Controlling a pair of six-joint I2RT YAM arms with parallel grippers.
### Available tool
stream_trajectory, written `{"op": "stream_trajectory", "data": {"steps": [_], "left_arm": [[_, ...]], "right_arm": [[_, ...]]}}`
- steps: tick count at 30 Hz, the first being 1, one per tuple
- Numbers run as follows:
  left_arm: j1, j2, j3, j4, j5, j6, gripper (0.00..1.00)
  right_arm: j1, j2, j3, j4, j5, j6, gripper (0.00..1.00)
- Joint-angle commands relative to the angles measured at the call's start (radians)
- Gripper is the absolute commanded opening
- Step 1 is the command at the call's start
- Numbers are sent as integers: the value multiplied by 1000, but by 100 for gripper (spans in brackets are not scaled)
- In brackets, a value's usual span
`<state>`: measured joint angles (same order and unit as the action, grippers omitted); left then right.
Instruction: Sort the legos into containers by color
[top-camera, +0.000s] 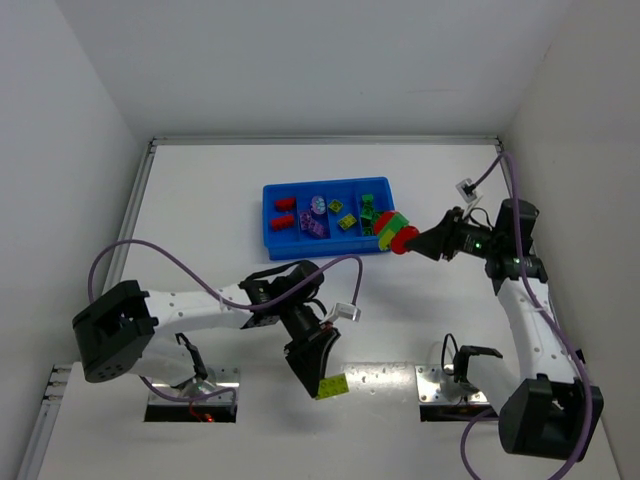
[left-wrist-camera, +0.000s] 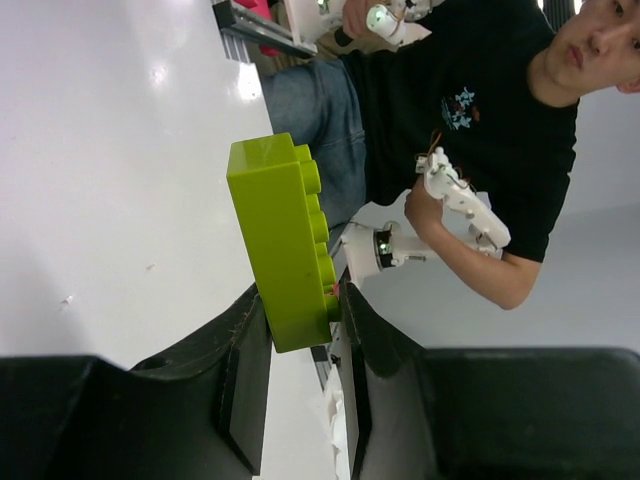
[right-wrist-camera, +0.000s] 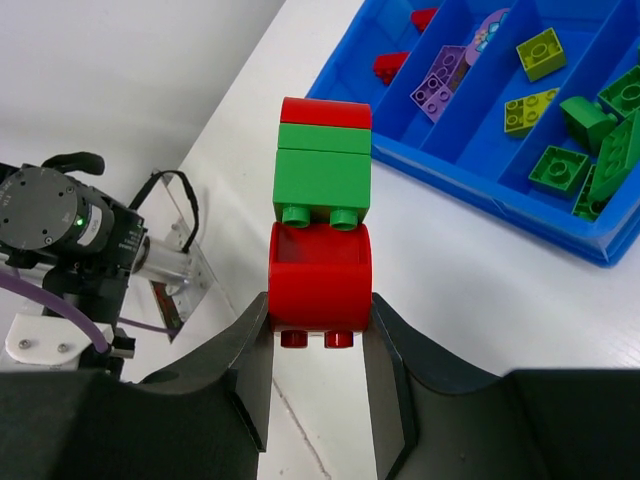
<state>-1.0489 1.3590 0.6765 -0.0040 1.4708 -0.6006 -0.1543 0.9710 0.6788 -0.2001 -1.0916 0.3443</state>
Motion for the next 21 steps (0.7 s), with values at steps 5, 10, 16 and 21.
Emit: {"op": "stream_trajectory", "data": {"steps": [5,10,16,21], "left_arm": [[30,41,122,2,128,84,0],[278,130,364,-151,-169,172,0],[349,163,514,-315,-674,271,0],[317,172,581,-349,-1092,373,0]], "right_arm": [[-4,-9,5,65,-8,-1,5],[-14,-18,5,65,-8,-1,5],[-33,-28,27,41,13,-1,5],[-51,-37,27,41,64,-1,5]]}}
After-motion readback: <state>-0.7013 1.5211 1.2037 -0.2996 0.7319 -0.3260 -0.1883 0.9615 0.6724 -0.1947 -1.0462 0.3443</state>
